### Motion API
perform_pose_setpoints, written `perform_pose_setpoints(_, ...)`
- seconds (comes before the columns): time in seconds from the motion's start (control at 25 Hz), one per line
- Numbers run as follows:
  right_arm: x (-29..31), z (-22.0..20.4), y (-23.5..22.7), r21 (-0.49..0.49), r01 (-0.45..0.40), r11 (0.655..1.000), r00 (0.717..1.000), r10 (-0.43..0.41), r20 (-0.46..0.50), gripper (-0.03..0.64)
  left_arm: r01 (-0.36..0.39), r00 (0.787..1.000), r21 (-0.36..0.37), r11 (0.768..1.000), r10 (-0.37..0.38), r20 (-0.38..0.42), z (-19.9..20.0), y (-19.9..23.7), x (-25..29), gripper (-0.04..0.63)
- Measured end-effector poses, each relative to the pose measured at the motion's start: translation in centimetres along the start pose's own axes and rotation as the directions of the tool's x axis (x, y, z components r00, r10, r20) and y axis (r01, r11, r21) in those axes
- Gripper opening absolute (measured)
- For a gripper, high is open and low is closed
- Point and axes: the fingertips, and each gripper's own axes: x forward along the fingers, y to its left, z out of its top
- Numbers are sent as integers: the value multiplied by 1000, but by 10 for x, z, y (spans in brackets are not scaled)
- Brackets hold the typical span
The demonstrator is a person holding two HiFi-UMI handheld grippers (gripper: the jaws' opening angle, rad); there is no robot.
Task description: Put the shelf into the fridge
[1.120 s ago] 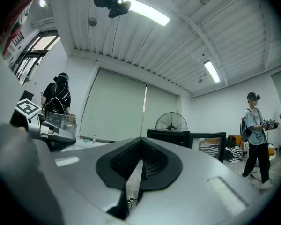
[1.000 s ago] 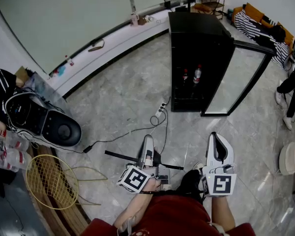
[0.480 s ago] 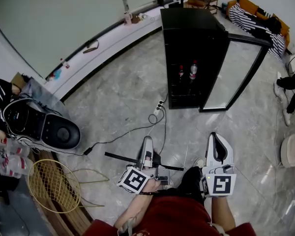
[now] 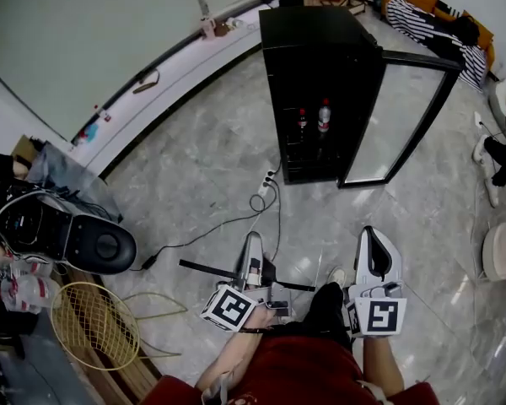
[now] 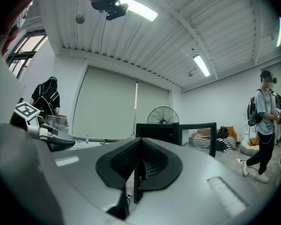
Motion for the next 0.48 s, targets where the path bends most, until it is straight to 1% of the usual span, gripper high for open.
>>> perform_pose_setpoints(0.12, 12, -2, -16, 7, 7, 1000, 1000, -7, -3, 0, -7, 1000, -14, 1000, 7, -20, -10, -2, 20, 15)
perform_pose_setpoints(0.24, 27, -5, -35, 14, 18, 1000, 1000, -18, -15, 0, -23, 999, 6, 1000, 23, -44, -19, -3, 42, 15)
perform_pose_setpoints(0.48, 56, -12, -85, 32, 39, 999, 999, -38, -25, 0, -17, 997, 19, 1000, 19, -77, -45, -20, 97, 14)
